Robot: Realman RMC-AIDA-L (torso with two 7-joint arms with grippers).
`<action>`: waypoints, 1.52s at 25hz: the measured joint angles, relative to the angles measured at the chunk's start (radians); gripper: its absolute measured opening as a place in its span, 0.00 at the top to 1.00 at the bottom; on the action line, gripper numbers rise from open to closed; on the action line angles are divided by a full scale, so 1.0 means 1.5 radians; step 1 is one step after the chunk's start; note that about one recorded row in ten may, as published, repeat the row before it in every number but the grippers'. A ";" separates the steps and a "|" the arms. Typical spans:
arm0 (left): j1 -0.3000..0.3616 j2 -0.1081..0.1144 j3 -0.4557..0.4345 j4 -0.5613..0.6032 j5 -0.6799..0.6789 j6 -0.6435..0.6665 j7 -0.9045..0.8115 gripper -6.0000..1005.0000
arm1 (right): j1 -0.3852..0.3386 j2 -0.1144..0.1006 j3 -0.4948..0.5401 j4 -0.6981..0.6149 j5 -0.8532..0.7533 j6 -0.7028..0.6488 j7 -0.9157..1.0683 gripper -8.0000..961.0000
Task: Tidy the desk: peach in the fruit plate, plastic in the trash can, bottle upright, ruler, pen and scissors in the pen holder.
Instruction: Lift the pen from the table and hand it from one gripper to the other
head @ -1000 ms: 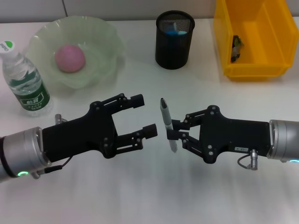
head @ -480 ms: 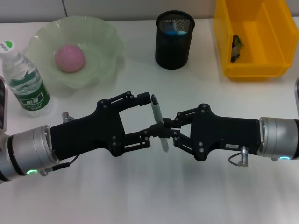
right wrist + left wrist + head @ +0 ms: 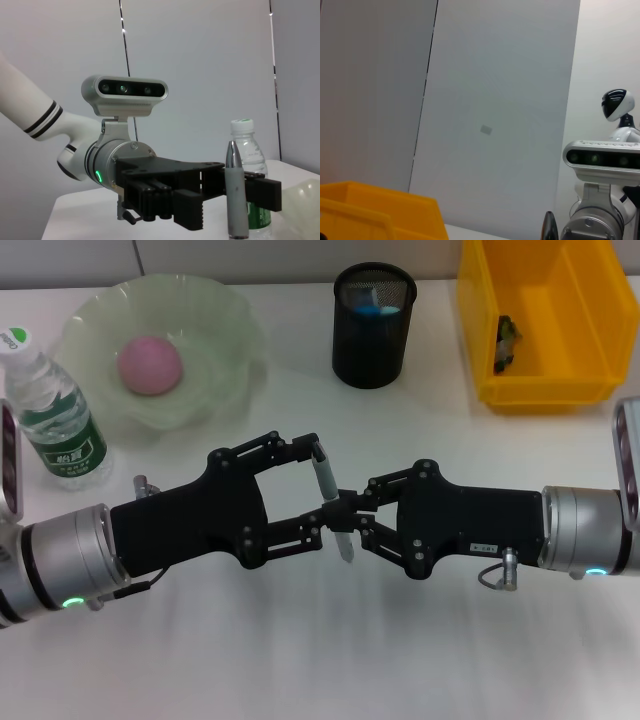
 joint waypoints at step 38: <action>-0.006 0.000 0.005 -0.007 -0.013 -0.007 -0.007 0.83 | 0.006 0.002 0.003 0.008 0.000 0.005 0.000 0.87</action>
